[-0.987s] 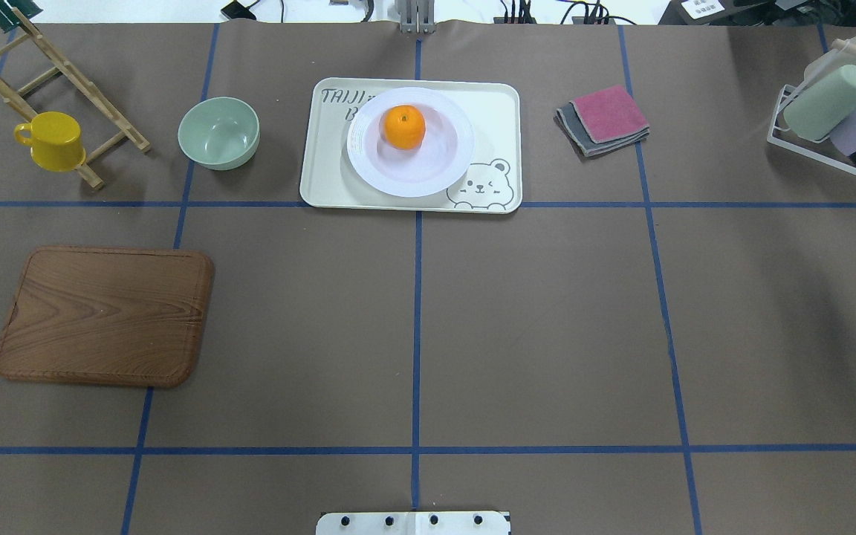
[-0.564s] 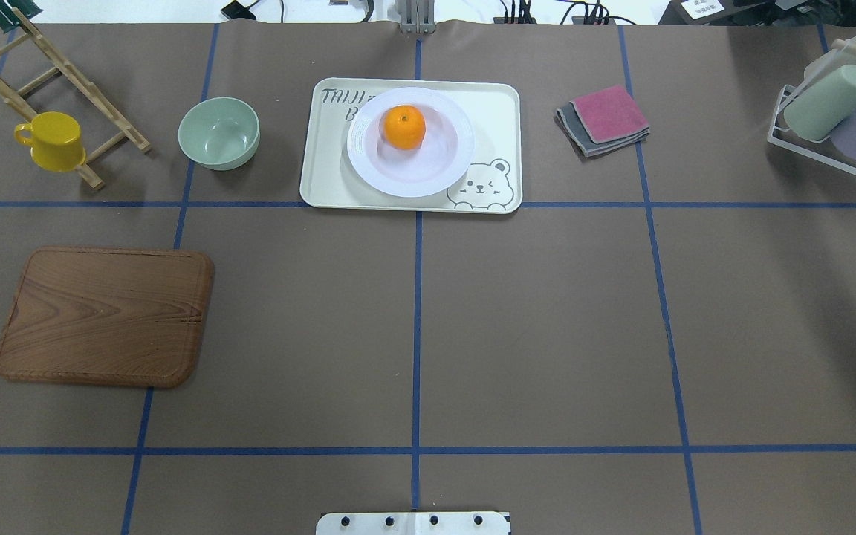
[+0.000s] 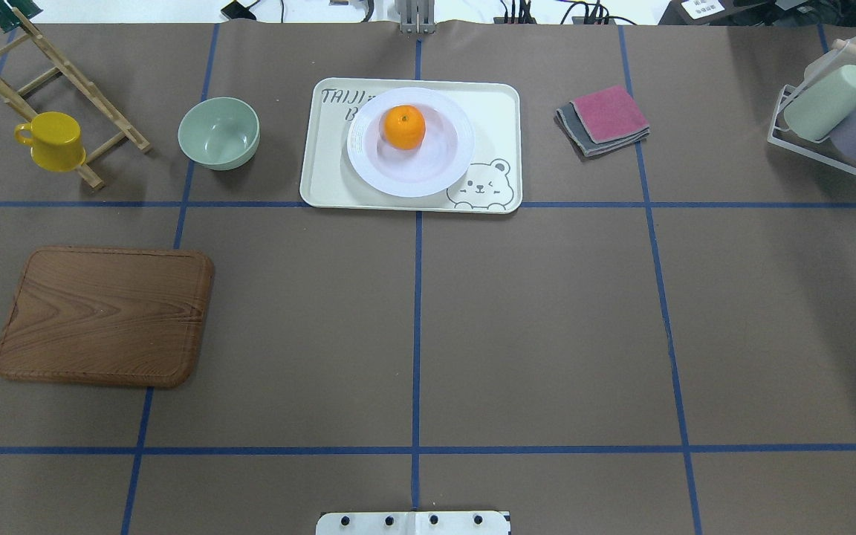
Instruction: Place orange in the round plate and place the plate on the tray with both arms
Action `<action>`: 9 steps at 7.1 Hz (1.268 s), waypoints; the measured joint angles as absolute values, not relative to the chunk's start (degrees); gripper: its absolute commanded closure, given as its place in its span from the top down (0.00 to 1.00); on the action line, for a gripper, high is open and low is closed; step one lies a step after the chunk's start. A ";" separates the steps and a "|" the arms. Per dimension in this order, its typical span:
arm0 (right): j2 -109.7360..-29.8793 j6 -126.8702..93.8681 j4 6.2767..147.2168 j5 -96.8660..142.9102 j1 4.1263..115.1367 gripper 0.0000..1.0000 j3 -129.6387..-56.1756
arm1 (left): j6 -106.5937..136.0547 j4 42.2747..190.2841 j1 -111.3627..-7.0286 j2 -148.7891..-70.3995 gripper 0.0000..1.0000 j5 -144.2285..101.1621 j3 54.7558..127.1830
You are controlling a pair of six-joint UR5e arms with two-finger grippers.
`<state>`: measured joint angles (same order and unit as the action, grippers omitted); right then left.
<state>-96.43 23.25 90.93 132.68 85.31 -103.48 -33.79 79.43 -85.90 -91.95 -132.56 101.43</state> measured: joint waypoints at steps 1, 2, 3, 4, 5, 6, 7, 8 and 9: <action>-95.98 23.15 91.02 133.20 84.73 1.00 -103.72 | -33.90 79.40 -85.84 -91.86 1.00 -132.24 101.23; -95.49 23.04 91.13 133.48 83.89 1.00 -103.74 | -33.66 79.45 -85.83 -91.74 1.00 -132.30 100.92; -94.98 22.93 91.24 133.56 83.19 1.00 -103.62 | -33.21 79.60 -85.83 -91.53 1.00 -132.54 100.43; -94.71 22.88 91.27 133.63 82.82 1.00 -103.52 | -32.94 79.71 -85.88 -91.35 1.00 -132.65 100.19; -94.66 23.01 91.20 133.83 82.68 1.00 -103.23 | -32.84 79.84 -85.92 -91.17 1.00 -132.69 100.26; -94.68 23.42 91.04 133.89 82.65 1.00 -102.65 | -32.14 79.95 -85.94 -90.92 1.00 -132.71 100.45; -94.68 23.58 90.94 133.73 82.63 1.00 -102.23 | -30.44 80.05 -85.95 -90.85 1.00 -132.74 100.58; -94.47 23.41 90.92 133.80 82.30 1.00 -101.95 | -28.98 80.14 -85.98 -90.86 1.00 -132.80 100.67; -94.06 23.35 90.92 133.86 81.74 1.00 -101.75 | -28.33 80.20 -86.09 -90.80 1.00 -133.67 100.70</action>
